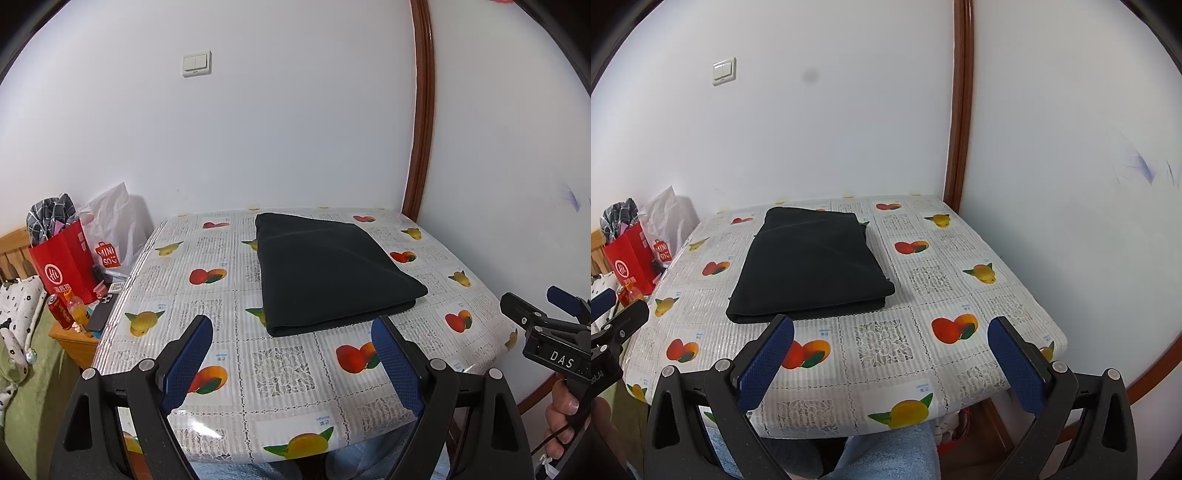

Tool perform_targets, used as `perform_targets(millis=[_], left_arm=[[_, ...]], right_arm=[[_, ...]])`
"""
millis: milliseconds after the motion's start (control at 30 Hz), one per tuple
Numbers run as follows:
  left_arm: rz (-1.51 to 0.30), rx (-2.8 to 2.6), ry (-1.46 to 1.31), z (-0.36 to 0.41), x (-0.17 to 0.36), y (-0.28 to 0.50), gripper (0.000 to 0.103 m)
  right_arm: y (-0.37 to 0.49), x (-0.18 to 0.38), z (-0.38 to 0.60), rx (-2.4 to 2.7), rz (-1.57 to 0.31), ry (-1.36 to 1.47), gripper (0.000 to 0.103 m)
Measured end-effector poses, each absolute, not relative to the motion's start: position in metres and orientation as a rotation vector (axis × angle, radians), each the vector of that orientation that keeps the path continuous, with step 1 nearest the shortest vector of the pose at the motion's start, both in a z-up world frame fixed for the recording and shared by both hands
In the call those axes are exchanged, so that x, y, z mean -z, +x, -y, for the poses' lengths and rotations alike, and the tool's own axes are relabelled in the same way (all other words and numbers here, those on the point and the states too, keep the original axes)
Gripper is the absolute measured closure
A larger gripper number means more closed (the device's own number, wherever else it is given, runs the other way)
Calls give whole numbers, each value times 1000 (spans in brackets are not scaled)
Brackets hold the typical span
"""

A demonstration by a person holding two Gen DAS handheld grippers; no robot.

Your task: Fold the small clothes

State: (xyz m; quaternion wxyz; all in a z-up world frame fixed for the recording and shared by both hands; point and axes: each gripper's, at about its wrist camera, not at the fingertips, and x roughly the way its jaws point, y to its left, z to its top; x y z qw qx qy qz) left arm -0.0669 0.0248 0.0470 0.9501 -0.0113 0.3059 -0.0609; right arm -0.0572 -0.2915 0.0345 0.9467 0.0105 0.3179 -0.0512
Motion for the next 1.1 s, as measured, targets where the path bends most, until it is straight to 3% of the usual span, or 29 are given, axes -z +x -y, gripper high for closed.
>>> perform_targets(millis=[1100], left_arm=[[-635, 128, -33, -25, -44, -64, 16]], right_arm=[[-61, -34, 296, 106, -638, 24, 0]])
